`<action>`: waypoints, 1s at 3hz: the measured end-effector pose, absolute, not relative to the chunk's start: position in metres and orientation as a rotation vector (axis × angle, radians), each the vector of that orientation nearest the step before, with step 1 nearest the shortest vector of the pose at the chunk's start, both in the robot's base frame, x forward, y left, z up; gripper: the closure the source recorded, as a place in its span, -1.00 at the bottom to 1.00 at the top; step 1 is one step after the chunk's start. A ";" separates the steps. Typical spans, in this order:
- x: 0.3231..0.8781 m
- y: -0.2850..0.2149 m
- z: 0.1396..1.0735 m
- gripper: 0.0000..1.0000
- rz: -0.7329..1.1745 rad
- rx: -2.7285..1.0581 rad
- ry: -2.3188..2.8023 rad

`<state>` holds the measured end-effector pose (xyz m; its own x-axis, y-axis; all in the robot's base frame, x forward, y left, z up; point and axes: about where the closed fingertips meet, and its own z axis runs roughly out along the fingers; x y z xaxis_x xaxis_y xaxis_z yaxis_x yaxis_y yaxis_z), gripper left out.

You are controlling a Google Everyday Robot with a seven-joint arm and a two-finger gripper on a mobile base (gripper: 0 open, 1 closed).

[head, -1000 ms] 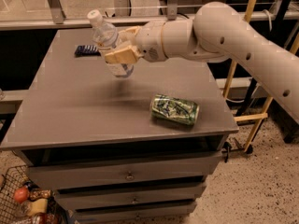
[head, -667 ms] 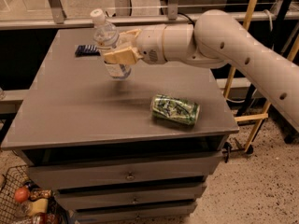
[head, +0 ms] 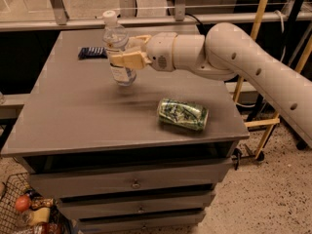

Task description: Place blue plastic bottle upright

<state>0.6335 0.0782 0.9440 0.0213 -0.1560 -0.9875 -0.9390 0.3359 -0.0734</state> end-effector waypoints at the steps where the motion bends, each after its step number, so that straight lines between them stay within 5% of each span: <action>1: 0.639 0.072 0.934 1.00 0.847 -1.031 1.428; 3: 0.656 0.055 0.917 1.00 0.865 -0.957 1.420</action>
Offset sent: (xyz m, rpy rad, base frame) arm 0.0273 -0.0323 -0.0312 0.0863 0.0232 -0.0749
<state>0.6563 0.0554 0.9166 -0.0076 -0.0713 -0.9974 -0.9190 0.3937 -0.0212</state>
